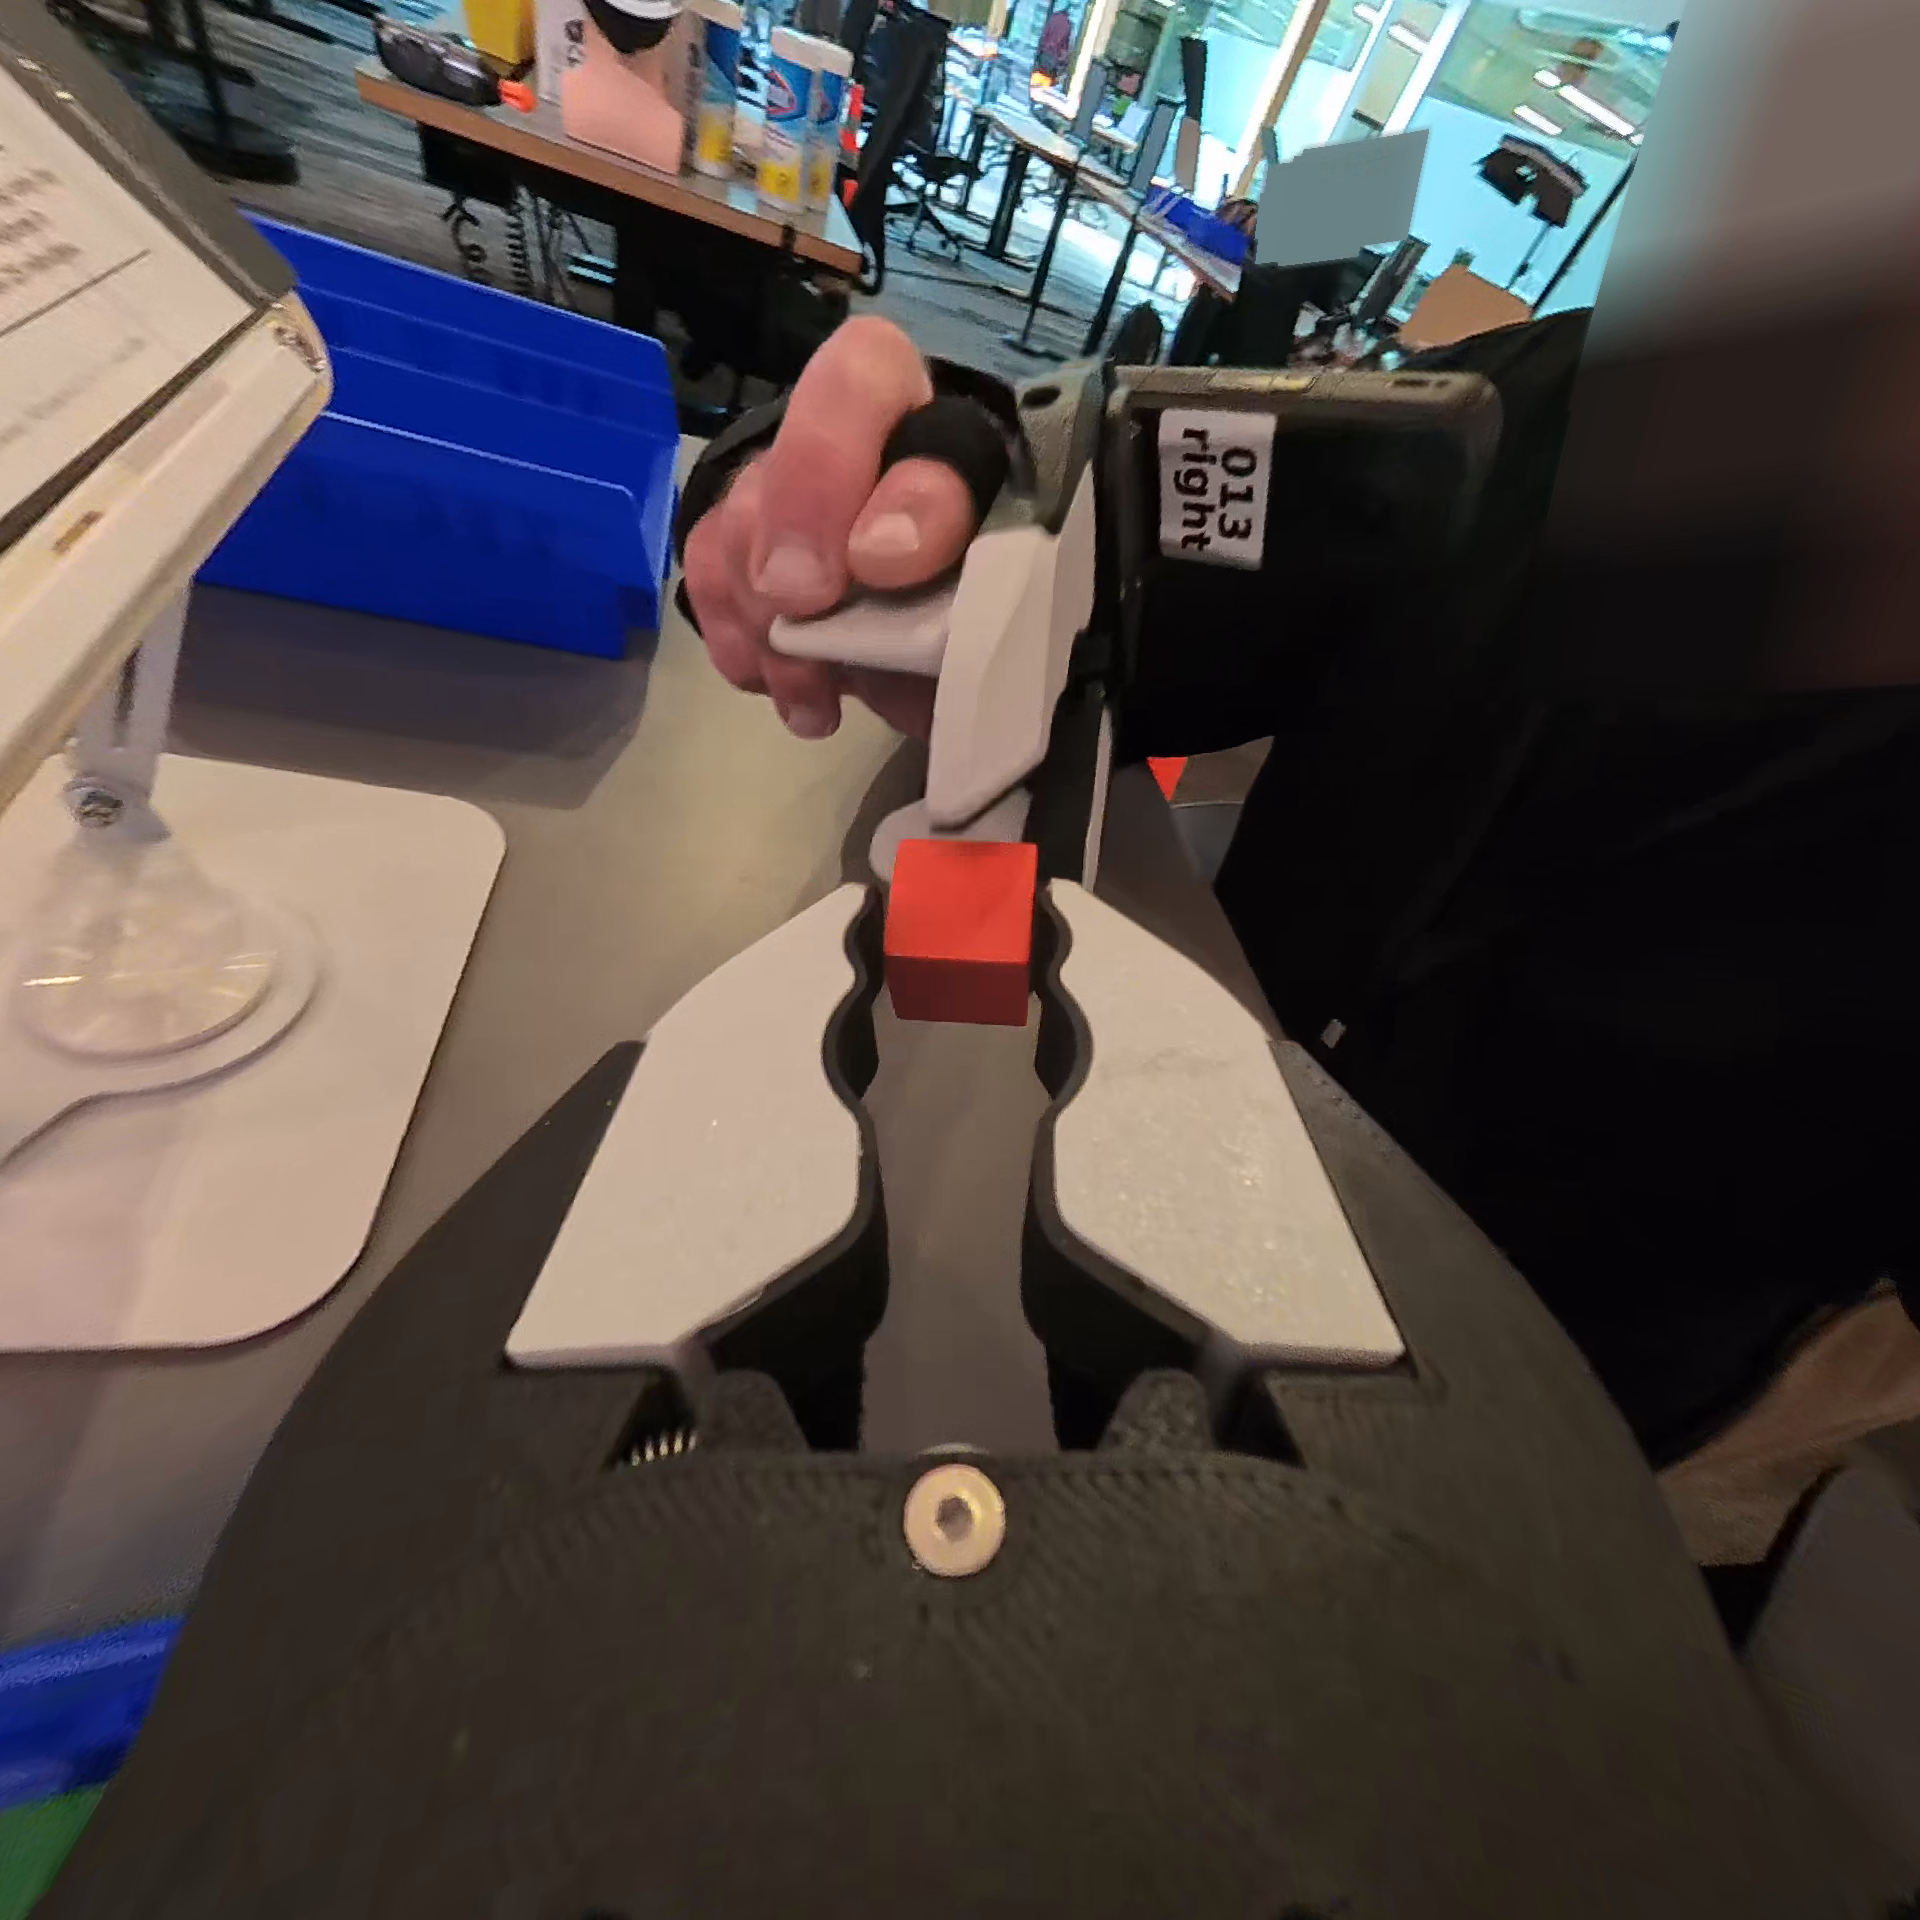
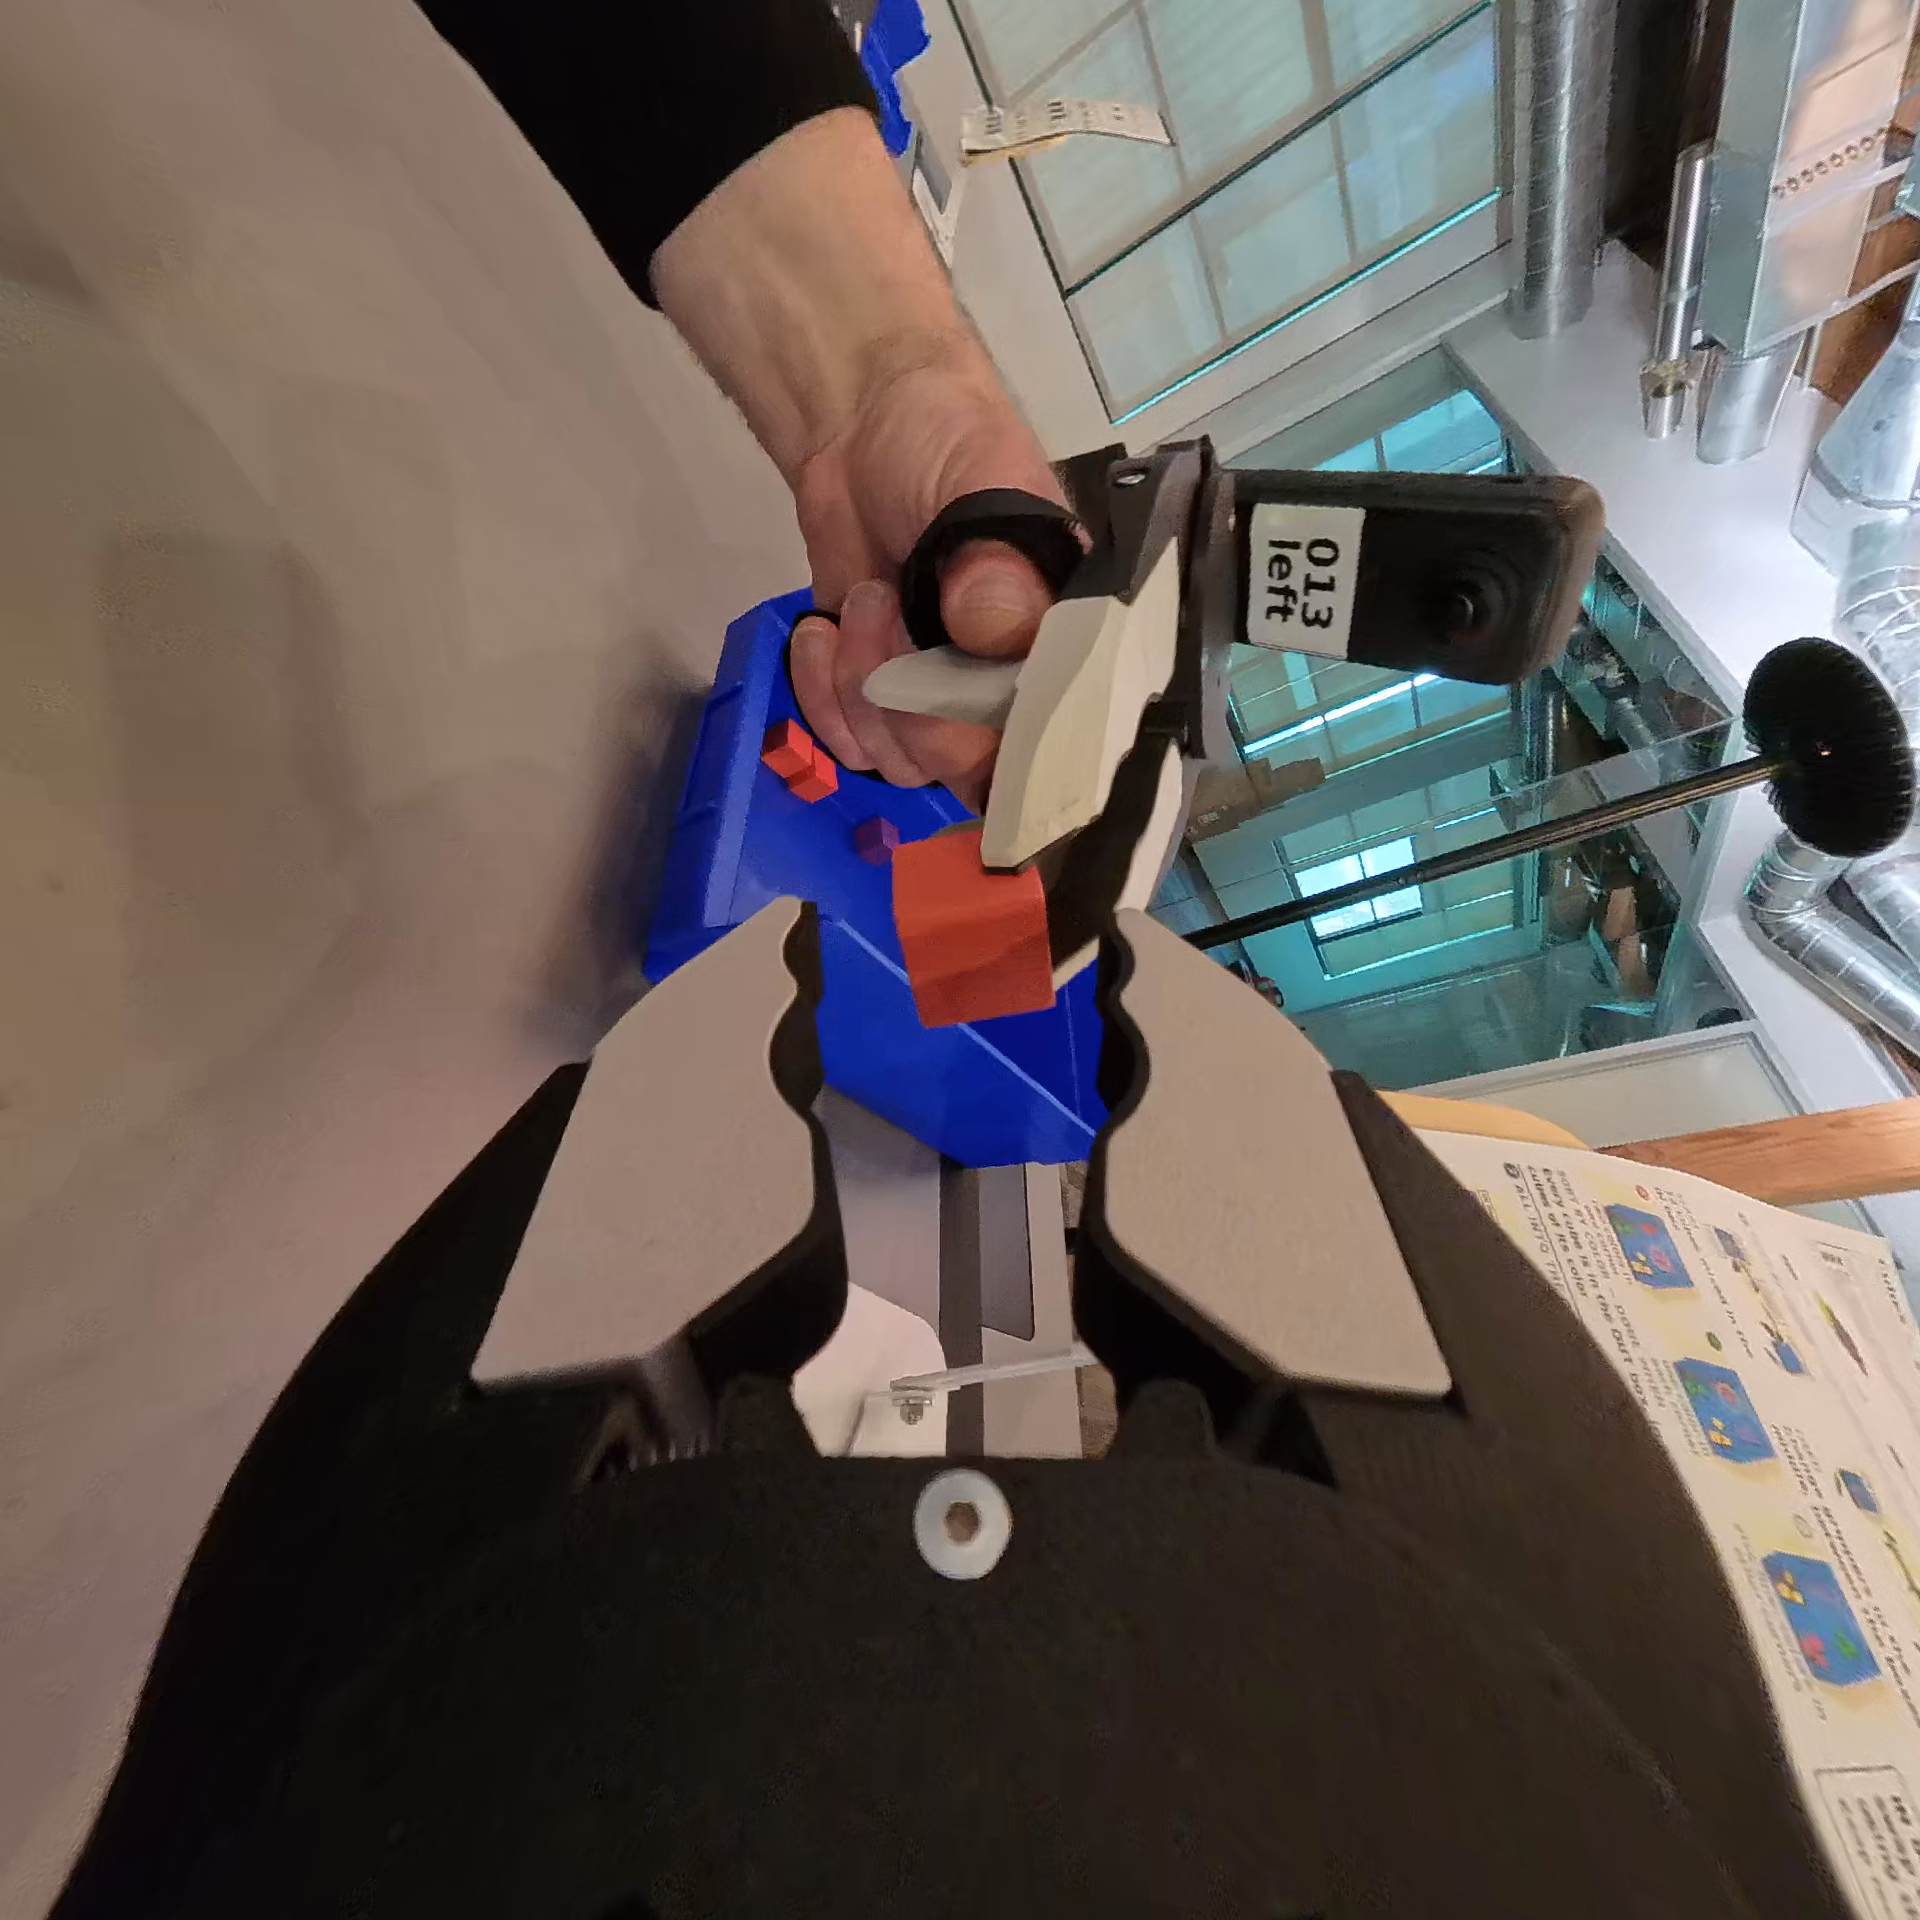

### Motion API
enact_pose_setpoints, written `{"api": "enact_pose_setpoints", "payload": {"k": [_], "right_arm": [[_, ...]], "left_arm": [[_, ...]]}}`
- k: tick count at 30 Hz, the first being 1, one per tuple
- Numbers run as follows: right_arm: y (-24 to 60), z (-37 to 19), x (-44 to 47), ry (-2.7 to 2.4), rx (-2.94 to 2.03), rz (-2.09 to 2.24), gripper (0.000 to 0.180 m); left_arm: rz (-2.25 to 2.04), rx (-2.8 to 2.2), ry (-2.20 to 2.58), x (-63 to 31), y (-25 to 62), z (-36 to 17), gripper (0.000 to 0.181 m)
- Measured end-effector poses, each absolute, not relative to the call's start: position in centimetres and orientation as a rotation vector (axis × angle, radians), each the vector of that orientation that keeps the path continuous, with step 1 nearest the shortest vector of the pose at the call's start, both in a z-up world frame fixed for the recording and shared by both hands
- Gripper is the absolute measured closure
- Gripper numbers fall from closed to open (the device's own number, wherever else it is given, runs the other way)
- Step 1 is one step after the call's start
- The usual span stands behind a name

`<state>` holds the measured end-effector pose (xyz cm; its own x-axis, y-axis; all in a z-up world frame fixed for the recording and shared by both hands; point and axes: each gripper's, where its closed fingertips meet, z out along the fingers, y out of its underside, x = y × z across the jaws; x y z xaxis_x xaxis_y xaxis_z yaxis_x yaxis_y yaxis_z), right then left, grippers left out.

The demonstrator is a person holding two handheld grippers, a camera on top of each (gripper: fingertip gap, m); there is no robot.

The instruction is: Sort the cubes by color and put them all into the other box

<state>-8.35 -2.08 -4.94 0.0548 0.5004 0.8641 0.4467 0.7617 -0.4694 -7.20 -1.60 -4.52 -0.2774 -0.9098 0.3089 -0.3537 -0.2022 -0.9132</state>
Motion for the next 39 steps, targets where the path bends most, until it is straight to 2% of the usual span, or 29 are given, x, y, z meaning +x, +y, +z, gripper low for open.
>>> {"api": "enact_pose_setpoints", "payload": {"k": [5,13,15,17,21,26,32,39], "right_arm": [[-2.2,-5.5,-8.2,-1.587,-0.765,0.034,0.151],[-2.5,-4.7,-7.3,-1.589,-0.8,0.028,0.152],[-2.3,-3.9,-6.3,-1.572,-0.82,0.015,0.151],[-1.8,-3.2,-4.6,-1.553,-0.853,-0.012,0.152],[1.0,-0.4,0.7,-1.428,-0.96,-0.068,0.152],[5.7,1.4,10.2,-1.242,-1.154,-0.178,0.151],[11.5,-0.9,22.1,-1.062,-1.441,-0.248,0.151],[15.8,-6.2,31.6,-0.884,-1.728,-0.272,0.151]], "left_arm": [[-1.546,-1.472,1.614,-6.0,-2.4,-4.9,0.154],[-1.576,-1.454,1.56,-6.1,-2.3,-4.2,0.149],[-1.503,-1.432,1.551,-6.5,-1.9,-3.7,0.156],[-1.384,-1.432,1.551,-7.1,-1.2,-3.9,0.173],[-1.196,-1.462,1.488,-8.6,1.0,-4.3,0.181],[-0.996,-1.526,1.382,-10.2,3.4,-4.9,0.181],[-0.863,-1.593,1.379,-11.0,4.3,-6.1,0.181],[-0.813,-1.638,1.379,-11.2,4.9,-6.9,0.181]]}}
